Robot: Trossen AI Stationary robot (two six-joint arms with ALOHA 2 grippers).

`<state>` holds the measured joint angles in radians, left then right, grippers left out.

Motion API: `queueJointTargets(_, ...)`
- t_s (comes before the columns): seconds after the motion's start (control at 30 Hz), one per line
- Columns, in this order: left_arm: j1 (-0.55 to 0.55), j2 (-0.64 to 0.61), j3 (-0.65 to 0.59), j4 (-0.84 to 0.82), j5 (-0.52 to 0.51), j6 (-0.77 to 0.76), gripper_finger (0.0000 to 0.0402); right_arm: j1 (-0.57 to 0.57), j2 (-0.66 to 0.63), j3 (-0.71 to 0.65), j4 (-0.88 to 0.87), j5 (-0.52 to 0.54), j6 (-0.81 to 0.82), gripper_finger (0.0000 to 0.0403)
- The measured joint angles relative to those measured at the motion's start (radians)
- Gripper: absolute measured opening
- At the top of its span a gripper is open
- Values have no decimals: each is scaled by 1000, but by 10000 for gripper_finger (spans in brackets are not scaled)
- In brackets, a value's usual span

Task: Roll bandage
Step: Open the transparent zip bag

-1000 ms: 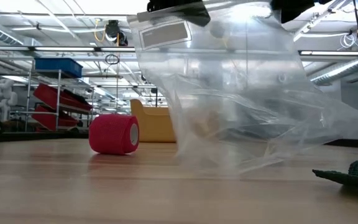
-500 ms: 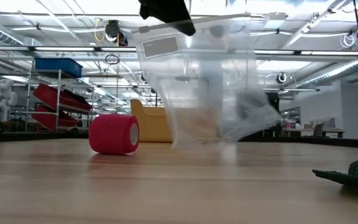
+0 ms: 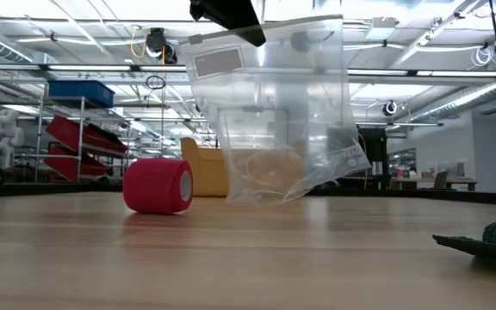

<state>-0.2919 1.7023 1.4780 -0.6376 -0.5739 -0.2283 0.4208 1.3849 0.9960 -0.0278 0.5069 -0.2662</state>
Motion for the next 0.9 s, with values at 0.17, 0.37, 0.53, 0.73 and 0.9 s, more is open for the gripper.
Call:
queueJointTargets(0.17,-22,0,0,-2,0,0,2,-24,71,0,48,89,-8,157)
queueJointTargets(0.37,-41,0,0,-3,-5,3,2,-45,93,0,68,94,-4,157)
queueJointTargets(0.53,-42,0,0,-3,-13,6,2,-48,93,0,52,59,37,157)
queueJointTargets(0.73,-43,0,0,-3,-37,6,2,-47,93,0,-14,14,112,157)
queueJointTargets(0.9,-45,-11,0,-5,-93,6,2,-46,93,0,-98,11,189,157)
